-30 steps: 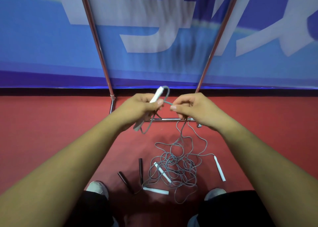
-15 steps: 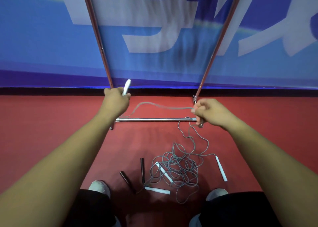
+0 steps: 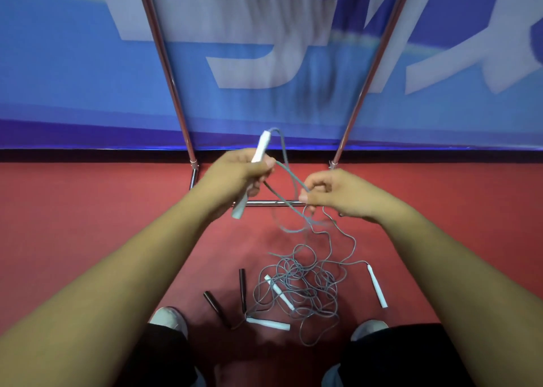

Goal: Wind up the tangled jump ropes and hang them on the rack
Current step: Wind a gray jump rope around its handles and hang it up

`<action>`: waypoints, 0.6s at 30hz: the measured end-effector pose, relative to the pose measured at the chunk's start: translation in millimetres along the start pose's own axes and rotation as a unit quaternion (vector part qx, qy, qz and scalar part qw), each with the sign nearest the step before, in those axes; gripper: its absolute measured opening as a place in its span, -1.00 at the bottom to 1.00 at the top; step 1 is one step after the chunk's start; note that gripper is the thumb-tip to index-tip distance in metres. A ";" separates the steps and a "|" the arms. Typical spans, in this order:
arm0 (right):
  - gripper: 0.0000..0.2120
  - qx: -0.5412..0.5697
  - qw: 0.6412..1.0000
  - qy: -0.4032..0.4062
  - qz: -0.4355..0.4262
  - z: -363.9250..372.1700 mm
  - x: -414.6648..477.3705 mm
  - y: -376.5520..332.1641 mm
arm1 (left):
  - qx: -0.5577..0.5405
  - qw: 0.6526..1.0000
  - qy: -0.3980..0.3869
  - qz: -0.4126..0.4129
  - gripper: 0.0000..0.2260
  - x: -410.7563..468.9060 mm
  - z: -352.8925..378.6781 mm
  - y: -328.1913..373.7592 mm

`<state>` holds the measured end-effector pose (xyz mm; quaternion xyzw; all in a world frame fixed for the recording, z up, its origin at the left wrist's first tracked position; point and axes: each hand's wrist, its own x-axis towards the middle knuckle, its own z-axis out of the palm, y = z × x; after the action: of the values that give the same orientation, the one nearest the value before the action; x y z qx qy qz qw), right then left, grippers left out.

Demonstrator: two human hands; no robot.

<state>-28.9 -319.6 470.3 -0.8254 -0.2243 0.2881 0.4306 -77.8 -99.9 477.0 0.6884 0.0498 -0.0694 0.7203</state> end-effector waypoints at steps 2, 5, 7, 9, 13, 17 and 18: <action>-0.86 -0.072 0.995 -0.049 0.057 -9.1 1.0 26.3 | -0.100 0.994 0.048 -0.006 -0.86 4.1 -8.0 4.6; -0.84 -0.083 0.987 -0.069 0.119 -18.4 -2.0 52.8 | -0.077 0.991 0.104 -0.019 -0.84 8.4 -23.1 1.9; -0.89 -0.044 0.994 -0.003 0.099 -20.5 -1.6 54.0 | -0.022 0.987 0.154 -0.043 -0.86 9.7 -27.5 -5.3; -0.92 0.022 0.995 0.076 0.062 -22.0 0.4 42.7 | 0.084 0.973 0.206 -0.054 -0.90 10.0 -28.2 -9.4; -0.93 0.040 0.996 0.082 0.004 -11.7 -1.7 2.2 | 0.203 0.965 0.164 0.011 -0.86 6.0 -18.6 -5.1; -0.89 0.041 0.997 0.050 -0.046 4.2 -7.5 -27.9 | 0.176 0.983 -0.052 0.014 -0.86 -3.5 -1.0 -4.2; -0.90 0.062 0.995 0.062 -0.056 5.1 -6.0 -30.9 | 0.202 0.976 -0.081 0.016 -0.89 -4.4 0.7 -5.2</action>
<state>-40.5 -304.0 495.5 -0.7998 -0.2246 0.2254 0.5091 -83.0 -100.7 472.7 0.8122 -0.0345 -0.1224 0.5693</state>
